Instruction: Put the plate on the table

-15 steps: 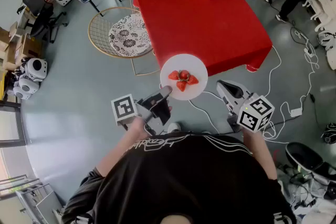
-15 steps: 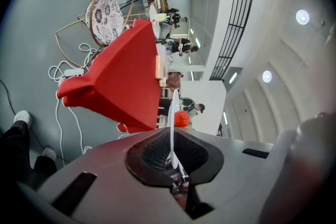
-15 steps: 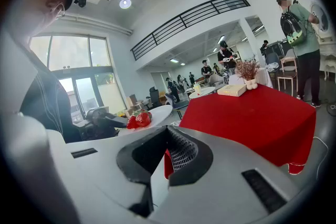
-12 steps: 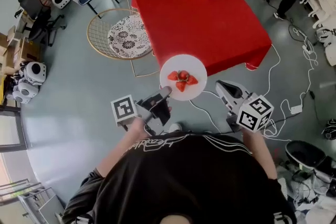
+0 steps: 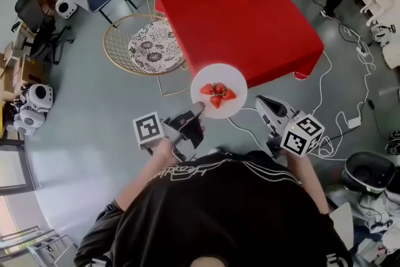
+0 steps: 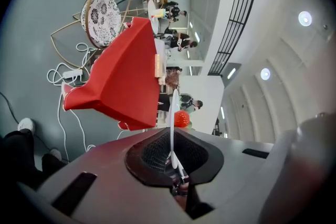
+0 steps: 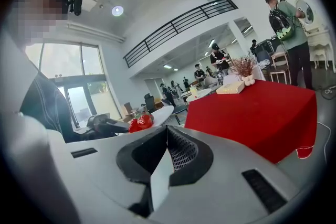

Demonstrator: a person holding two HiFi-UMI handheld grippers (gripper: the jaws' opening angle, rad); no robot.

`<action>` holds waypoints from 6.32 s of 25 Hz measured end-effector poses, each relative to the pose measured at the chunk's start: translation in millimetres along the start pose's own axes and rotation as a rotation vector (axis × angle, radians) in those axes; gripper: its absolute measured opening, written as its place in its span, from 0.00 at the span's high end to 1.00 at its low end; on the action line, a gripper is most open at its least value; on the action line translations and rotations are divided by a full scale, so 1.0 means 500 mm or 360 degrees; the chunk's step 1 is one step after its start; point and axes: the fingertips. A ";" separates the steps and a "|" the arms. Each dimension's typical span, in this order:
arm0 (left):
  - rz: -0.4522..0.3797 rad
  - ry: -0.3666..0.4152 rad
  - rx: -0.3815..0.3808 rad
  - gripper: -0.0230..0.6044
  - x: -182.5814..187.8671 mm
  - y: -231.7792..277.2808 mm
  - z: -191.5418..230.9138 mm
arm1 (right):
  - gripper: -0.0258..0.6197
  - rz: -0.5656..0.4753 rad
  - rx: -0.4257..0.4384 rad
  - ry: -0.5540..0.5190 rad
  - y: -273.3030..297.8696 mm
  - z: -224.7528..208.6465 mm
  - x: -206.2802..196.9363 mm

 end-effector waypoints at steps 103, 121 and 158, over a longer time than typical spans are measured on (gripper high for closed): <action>-0.0587 -0.0130 0.0188 0.93 0.613 0.611 0.210 | 0.95 0.0385 0.0431 0.0136 0.175 -0.733 0.280; -0.0651 -0.0227 0.0340 0.93 0.650 0.611 0.297 | 0.95 0.0432 0.0456 0.0218 0.205 -0.762 0.260; -0.0642 -0.0308 0.0390 0.78 0.652 0.617 0.310 | 0.95 0.0382 0.0419 0.0243 0.186 -0.781 0.264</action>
Point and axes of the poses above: the fingertips, and each gripper's own axes: y forward along the fingers, z to its left, x out of its top, and after that the axes turned 14 degrees about z, right-handed
